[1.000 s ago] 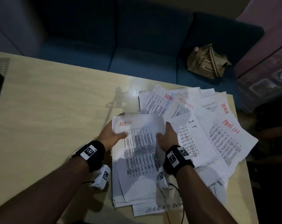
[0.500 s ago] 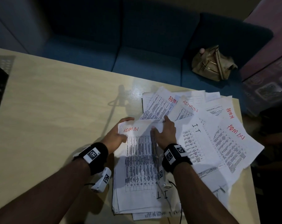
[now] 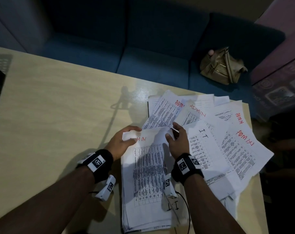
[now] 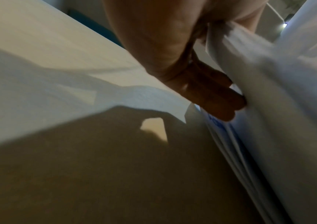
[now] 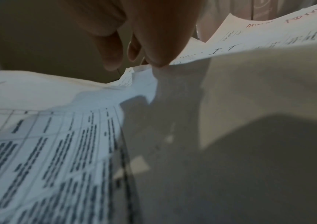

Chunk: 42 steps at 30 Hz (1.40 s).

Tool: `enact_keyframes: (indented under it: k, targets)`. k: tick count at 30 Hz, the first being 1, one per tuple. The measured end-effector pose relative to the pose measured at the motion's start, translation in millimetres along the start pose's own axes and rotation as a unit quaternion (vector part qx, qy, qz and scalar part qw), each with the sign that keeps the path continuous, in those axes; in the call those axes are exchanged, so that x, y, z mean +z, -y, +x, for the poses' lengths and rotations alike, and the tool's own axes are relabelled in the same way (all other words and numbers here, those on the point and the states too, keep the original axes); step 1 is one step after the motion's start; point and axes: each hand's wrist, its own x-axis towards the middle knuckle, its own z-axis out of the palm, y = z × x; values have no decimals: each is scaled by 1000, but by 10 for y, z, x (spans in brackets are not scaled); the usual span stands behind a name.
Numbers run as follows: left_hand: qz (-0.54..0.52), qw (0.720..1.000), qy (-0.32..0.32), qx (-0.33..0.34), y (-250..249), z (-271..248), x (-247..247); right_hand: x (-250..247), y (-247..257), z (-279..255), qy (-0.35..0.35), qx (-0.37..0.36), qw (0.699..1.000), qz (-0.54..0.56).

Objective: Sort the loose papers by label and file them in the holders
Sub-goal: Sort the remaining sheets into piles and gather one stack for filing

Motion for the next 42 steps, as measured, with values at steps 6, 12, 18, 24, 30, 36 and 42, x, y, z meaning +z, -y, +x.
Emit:
enact_keyframes:
  k: [6, 12, 18, 24, 30, 36, 42]
  targets:
    - [-29, 991, -129, 15, 47, 6, 4, -80, 18, -13, -18, 9, 998, -59]
    - [-20, 993, -112, 10, 53, 60, 2, -36, 13, -58, 54, -18, 997, -46]
    - [-64, 990, -121, 20, 30, 40, 42, 12, 115, -52, 73, -126, 983, -114]
    - [-62, 991, -83, -88, 207, -90, -16, -107, 162, -66, 43, -85, 995, -37]
    - [81, 974, -189, -94, 205, -76, -317, -538, 55, -119, -111, 9, 989, -100]
    - [138, 965, -208, -77, 223, -85, -532, -630, -167, -405, 13, 143, 971, -190]
    - [140, 963, -208, -99, 242, -104, -564, -924, -76, -340, -50, 130, 964, -226]
